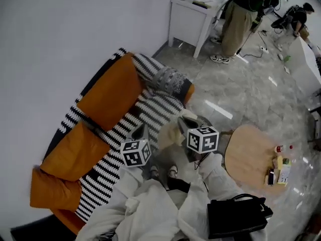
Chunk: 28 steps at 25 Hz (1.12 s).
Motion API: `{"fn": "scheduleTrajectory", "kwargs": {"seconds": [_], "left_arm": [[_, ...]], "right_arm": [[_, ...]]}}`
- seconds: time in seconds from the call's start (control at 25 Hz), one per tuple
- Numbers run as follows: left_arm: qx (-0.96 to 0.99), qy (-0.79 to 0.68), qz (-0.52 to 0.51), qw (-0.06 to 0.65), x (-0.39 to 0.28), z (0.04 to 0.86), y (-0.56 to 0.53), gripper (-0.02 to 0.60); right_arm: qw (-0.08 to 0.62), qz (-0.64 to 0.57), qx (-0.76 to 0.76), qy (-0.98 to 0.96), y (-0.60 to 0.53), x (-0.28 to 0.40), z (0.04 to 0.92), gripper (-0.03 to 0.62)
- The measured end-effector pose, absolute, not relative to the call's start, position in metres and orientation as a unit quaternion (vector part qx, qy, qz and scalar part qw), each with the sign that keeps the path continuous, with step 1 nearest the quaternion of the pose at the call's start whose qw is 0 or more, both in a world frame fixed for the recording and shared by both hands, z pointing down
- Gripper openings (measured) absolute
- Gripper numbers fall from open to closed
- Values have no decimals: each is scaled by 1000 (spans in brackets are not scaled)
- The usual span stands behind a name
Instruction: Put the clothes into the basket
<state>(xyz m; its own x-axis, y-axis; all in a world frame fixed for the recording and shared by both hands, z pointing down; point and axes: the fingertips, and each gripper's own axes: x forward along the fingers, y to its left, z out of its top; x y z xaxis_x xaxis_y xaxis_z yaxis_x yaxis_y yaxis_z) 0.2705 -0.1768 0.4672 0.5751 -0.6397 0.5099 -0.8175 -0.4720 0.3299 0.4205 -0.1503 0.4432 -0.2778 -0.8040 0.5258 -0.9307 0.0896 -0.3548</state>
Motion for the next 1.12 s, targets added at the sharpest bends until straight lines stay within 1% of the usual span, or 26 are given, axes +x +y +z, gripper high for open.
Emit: {"fn": "scheduleTrajectory", "kwargs": {"seconds": [0.24,0.4,0.72,0.84,1.12], "left_arm": [[886,-346,165,260,330,453,-180,6],[898,-310,188,250,361,468,-177,6],[902,-268,226,251,431,496,-166,6],[901,-256,241,252,450,505,-158,6],[899,-228,282,246,489,542,-148,6]], "right_arm": [[51,319,679,-659,-113,480,428,30],[26,310,700,-642,-101,498,427,30],[25,352,718,-600,-89,555,475,30],[32,374,725,-578,-73,576,496,30],[25,406,739,-537,-61,621,547,31]]}}
